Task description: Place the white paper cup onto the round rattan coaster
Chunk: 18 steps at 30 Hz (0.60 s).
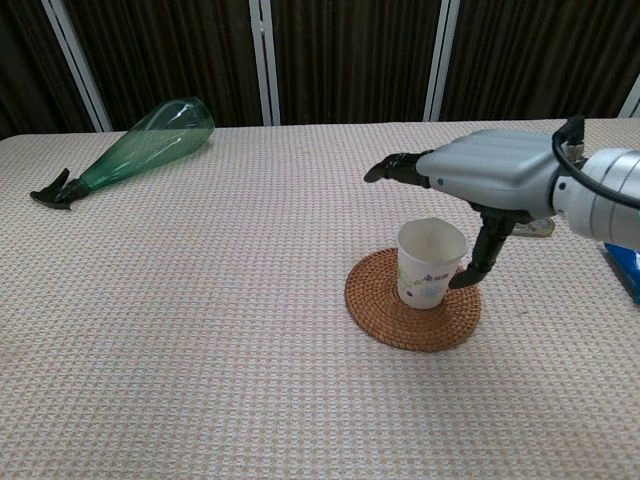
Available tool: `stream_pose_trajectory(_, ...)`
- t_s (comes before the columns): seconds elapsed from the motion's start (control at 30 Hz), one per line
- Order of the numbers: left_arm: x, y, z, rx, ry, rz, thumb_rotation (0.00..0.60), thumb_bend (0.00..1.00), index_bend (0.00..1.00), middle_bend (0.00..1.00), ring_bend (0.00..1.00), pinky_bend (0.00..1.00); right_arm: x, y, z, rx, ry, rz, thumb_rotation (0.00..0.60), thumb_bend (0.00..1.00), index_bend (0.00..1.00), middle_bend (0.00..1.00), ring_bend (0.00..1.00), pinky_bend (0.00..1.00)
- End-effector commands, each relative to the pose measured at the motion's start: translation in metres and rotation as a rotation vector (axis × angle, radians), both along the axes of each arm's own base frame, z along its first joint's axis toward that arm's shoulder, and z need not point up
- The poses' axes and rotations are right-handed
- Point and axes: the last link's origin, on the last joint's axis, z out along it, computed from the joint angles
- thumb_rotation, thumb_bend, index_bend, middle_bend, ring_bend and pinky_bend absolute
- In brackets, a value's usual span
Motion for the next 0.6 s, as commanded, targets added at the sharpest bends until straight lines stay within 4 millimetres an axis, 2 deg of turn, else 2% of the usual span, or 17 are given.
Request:
stream_pose_trajectory(0.03, 0.000, 0.000, 0.001, 0.001, -0.004, -0.002, 0.600, 0.00, 0.00, 0.00, 0.00, 0.00, -0.001, 0.012, 0.026, -0.043, -0.038, -0.001, 0.600, 0.00, 0.00, 0.00, 0.08, 0.19)
stream_pose_trajectory(0.13, 0.001, -0.001, 0.002, 0.002, -0.008, -0.006, 0.600, 0.00, 0.00, 0.00, 0.00, 0.00, -0.012, 0.025, 0.045, -0.073, -0.050, -0.014, 0.600, 0.00, 0.00, 0.00, 0.03, 0.11)
stream_pose_trajectory(0.23, 0.002, -0.004, 0.003, 0.004, -0.010, -0.021, 0.600, 0.00, 0.00, 0.00, 0.00, 0.00, -0.038, 0.048, 0.074, -0.137, -0.065, -0.026, 0.600, 0.00, 0.00, 0.00, 0.00, 0.01)
stream_pose_trajectory(0.33, 0.004, -0.006, 0.002, 0.004, -0.011, -0.044, 0.600, 0.00, 0.00, 0.00, 0.00, 0.00, -0.070, 0.065, 0.097, -0.206, -0.100, -0.042, 0.600, 0.00, 0.00, 0.00, 0.00, 0.00)
stream_pose_trajectory(0.43, 0.005, -0.008, 0.001, 0.012, -0.006, -0.064, 0.600, 0.00, 0.00, 0.00, 0.00, 0.00, -0.096, 0.075, 0.112, -0.264, -0.140, -0.058, 0.600, 0.00, 0.00, 0.00, 0.00, 0.00)
stream_pose_trajectory(0.6, 0.006, -0.012, -0.002, 0.012, -0.001, -0.075, 0.600, 0.00, 0.00, 0.00, 0.00, 0.00, -0.129, 0.091, 0.125, -0.342, -0.216, -0.102, 0.600, 0.00, 0.00, 0.00, 0.00, 0.00)
